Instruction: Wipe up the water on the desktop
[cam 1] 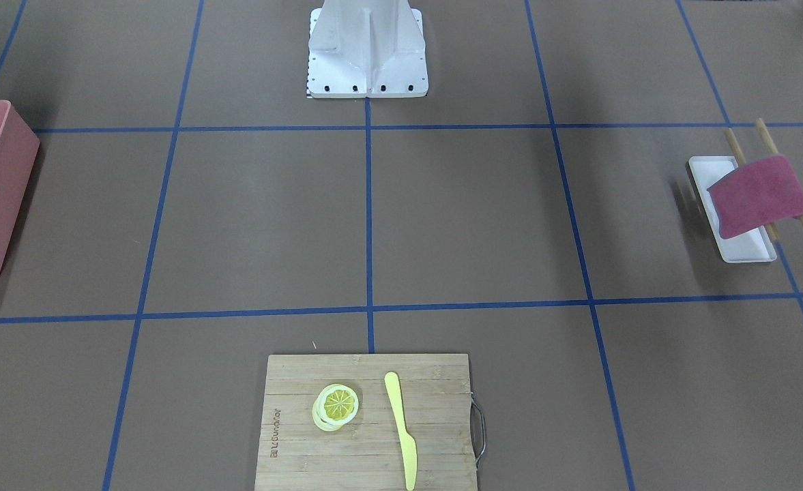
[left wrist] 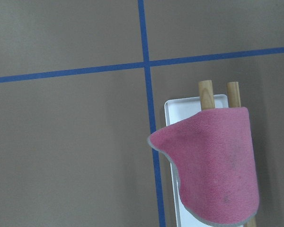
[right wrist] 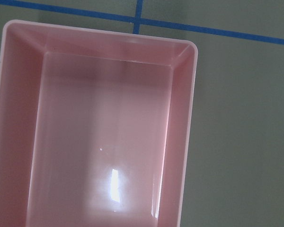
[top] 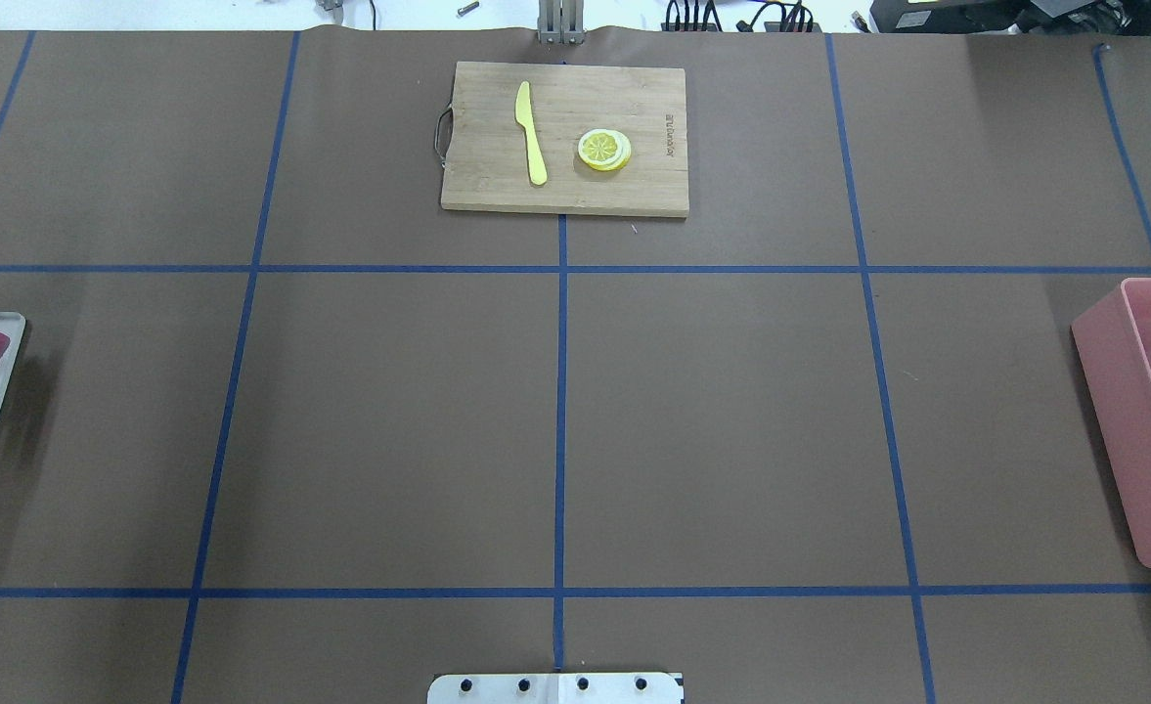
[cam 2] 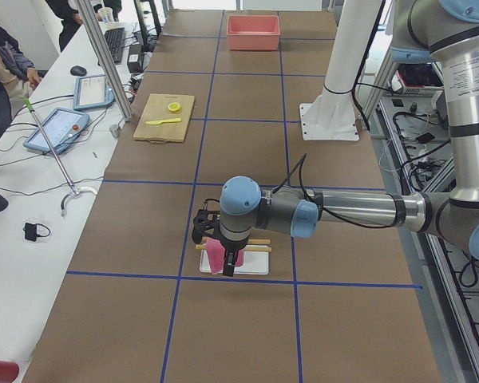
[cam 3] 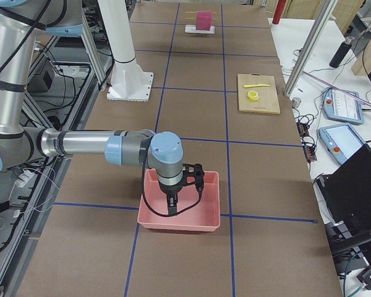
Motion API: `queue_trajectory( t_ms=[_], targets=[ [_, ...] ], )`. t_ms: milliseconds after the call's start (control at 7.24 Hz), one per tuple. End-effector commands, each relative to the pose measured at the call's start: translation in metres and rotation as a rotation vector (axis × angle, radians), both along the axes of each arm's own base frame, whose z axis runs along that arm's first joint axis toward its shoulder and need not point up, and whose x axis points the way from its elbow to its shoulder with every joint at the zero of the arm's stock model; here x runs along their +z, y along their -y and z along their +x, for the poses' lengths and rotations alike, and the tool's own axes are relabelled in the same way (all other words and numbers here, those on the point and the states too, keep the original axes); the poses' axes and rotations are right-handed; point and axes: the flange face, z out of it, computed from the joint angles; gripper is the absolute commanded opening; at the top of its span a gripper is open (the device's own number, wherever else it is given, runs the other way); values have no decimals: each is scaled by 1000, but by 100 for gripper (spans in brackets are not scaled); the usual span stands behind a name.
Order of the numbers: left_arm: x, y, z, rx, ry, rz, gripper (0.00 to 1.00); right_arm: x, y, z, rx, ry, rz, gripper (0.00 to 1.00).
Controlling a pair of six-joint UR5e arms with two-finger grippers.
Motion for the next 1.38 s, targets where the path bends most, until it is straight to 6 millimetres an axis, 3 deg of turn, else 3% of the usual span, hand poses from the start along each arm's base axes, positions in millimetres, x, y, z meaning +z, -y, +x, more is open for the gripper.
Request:
queue_trajectory(
  t_ms=[0, 414, 553, 691, 829, 1243],
  targets=[
    [-4, 4, 9, 21, -6, 24, 98, -2, -2, 0, 0, 4, 4, 100],
    [-11, 6, 19, 34, -105, 13, 98, 0, -2, -2, -1, 17, -3, 100],
    [-10, 6, 27, -45, -122, -106, 98, 1, -6, -4, 2, 55, -10, 100],
    [-16, 15, 55, -8, -119, -127, 98, 0, -9, -9, 5, 118, -11, 100],
    [-16, 17, 59, -2, -117, -124, 98, -3, -6, -10, 4, 123, -3, 100],
    [15, 50, 60, -40, -25, -79, 97, -2, -6, -10, 4, 122, -5, 100]
  ],
)
